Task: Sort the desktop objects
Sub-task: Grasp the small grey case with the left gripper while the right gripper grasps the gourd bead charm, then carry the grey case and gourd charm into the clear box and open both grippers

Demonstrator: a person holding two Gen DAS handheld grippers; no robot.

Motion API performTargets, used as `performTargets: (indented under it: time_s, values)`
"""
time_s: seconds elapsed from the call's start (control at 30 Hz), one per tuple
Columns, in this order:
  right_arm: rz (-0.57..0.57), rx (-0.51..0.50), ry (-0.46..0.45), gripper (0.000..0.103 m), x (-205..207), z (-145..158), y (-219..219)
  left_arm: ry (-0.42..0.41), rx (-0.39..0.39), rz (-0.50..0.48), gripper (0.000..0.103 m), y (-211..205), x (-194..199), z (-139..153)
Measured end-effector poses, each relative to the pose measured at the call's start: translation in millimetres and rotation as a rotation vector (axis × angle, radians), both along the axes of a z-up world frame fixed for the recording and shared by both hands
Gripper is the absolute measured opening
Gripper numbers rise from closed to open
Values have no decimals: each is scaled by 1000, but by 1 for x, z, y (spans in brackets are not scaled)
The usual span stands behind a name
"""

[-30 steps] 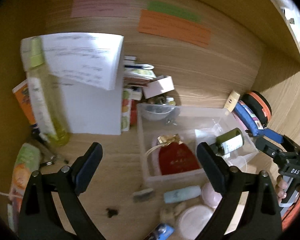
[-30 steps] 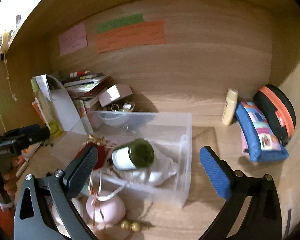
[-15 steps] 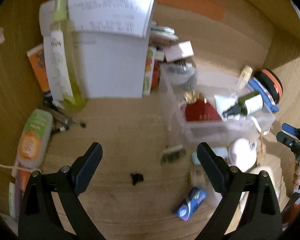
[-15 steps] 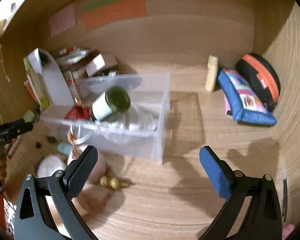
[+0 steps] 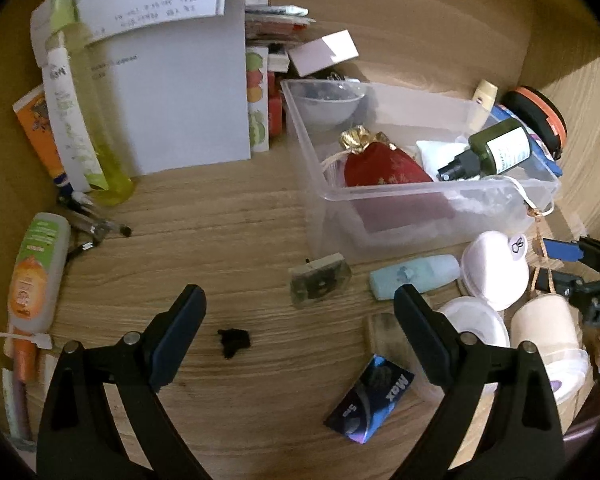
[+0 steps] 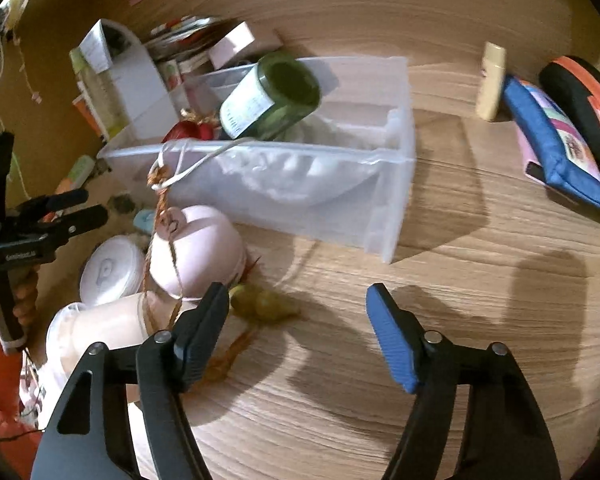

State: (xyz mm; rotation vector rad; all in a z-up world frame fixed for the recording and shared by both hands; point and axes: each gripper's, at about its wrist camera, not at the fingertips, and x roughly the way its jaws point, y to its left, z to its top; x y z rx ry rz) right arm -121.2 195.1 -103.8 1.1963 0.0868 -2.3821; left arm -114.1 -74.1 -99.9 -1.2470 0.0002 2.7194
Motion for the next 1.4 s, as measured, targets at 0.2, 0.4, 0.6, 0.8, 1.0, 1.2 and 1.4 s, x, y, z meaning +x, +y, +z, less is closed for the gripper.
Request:
performTargets:
  time_s: [0.2,0.4,0.6,0.8,1.0,1.2,1.4]
  values:
    - [39,35,-1,57,2,-5,-12,-28,2,4,96,3,-8,-7]
    - [81,117,48,42,10,-8,-25,-52,6,4,83,7,-13,-12]
    - [101,145,64,39,13,-7,-29,-73,32,14,68,9,-21,-17]
    - [92,135,61,39,14,-7,-25,-68,69,21,51,11,-25,-18]
    - [73,109,51,38,14,-6,-19,-60,75,35,43,9,-23,-19]
    - [53,101,67,38,15,-2,-16,-51,96,34,38,5,-22,-17]
    - [31,108,95,38,17,6,-12,-47,143,53,38,-9,-18,-16]
